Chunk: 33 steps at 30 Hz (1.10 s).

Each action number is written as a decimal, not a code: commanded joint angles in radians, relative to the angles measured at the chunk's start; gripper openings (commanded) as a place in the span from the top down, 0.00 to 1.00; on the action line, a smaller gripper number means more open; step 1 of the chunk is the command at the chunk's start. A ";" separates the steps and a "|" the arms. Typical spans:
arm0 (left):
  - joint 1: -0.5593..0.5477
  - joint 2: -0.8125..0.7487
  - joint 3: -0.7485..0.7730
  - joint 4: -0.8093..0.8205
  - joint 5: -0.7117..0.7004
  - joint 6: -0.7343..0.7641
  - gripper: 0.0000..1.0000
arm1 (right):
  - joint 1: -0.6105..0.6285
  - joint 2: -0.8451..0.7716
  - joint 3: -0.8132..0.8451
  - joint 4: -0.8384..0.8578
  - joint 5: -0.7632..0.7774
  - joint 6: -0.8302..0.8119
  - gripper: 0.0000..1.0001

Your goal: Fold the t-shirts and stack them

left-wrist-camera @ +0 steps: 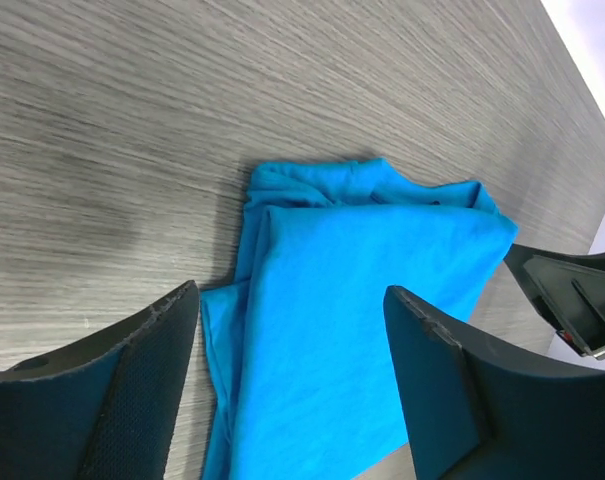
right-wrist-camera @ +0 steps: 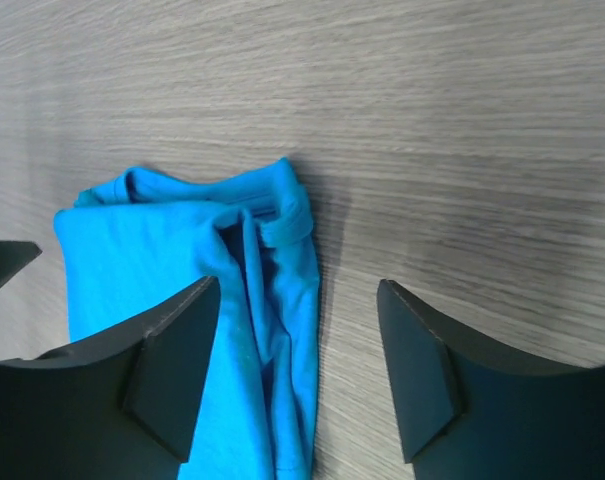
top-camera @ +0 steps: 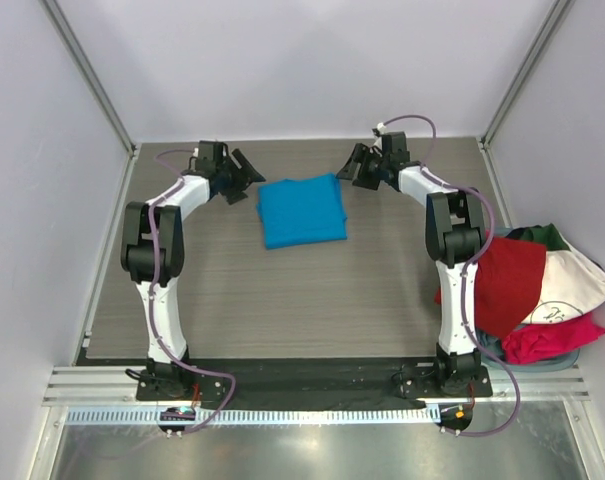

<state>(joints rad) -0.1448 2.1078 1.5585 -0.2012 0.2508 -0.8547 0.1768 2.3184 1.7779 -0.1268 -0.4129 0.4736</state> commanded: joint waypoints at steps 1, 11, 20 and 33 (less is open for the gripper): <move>-0.002 -0.026 -0.021 0.049 0.022 0.034 0.25 | 0.004 -0.049 -0.035 0.079 -0.055 0.010 0.31; -0.004 0.084 0.037 0.057 0.048 0.040 0.52 | 0.003 -0.230 -0.283 0.233 -0.061 0.053 0.45; -0.033 0.179 0.116 -0.004 0.025 0.059 0.55 | 0.007 -0.462 -0.538 0.351 -0.129 0.149 0.48; -0.024 0.140 0.066 -0.050 0.019 0.045 1.00 | 0.007 -0.817 -0.894 0.332 -0.164 0.115 0.49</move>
<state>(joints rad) -0.1814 2.2951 1.6768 -0.1886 0.2890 -0.8322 0.1799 1.5402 0.9249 0.1715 -0.5545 0.6037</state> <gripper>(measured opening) 0.014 0.515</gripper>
